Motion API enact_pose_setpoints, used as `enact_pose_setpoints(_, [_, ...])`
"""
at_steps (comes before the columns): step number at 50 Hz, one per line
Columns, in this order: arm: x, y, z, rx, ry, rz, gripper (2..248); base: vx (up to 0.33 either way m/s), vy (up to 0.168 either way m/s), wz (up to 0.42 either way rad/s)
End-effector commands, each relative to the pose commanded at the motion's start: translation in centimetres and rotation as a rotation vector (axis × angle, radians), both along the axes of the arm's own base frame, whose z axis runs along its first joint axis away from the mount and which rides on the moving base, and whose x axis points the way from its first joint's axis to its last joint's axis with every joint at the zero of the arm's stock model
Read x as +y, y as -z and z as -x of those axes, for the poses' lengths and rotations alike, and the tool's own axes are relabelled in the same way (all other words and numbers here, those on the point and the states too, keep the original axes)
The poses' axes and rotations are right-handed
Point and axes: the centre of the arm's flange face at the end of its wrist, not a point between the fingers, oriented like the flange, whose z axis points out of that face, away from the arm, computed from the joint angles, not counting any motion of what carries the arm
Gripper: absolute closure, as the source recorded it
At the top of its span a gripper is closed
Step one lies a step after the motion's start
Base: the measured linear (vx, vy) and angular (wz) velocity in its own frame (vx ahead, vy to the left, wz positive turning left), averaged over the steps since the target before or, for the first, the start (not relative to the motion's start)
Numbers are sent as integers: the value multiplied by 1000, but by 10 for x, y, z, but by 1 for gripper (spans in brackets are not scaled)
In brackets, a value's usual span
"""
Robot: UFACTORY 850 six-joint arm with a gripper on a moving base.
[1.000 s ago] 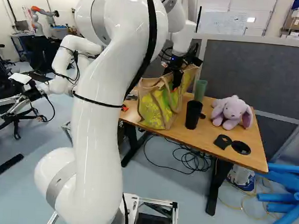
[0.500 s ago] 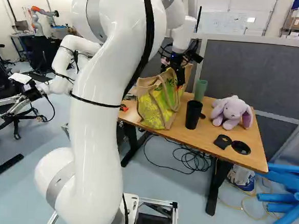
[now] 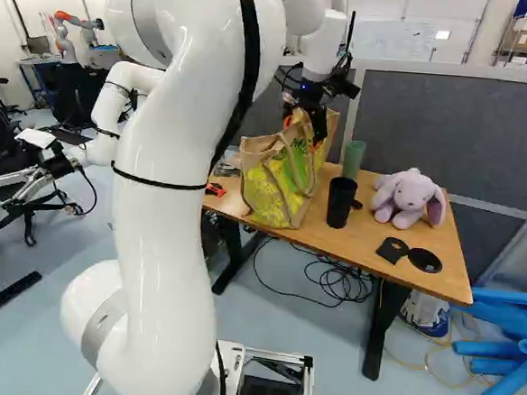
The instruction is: Pick up the bag on the ground and place it on the table
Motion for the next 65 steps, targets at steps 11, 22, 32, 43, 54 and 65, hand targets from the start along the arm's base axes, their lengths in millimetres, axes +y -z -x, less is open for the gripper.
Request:
enact_pose_setpoints(11, [2, -16, 5, -24, 0, 9, 3, 0, 0, 0])
enact_pose_setpoints(22, [4, -33, 11, -49, 0, 19, 3, 0, 0, 0])
enact_pose_setpoints(32, [6, -47, 16, -72, 0, 28, 3, 0, 0, 0])
enact_pose_setpoints(43, [8, -63, 21, -97, 0, 37, 3, 0, 0, 0])
enact_pose_setpoints(54, [11, -79, 27, -122, 0, 47, 3, 0, 0, 0])
enact_pose_setpoints(65, [13, -94, 33, -147, 0, 57, 3, 0, 0, 0])
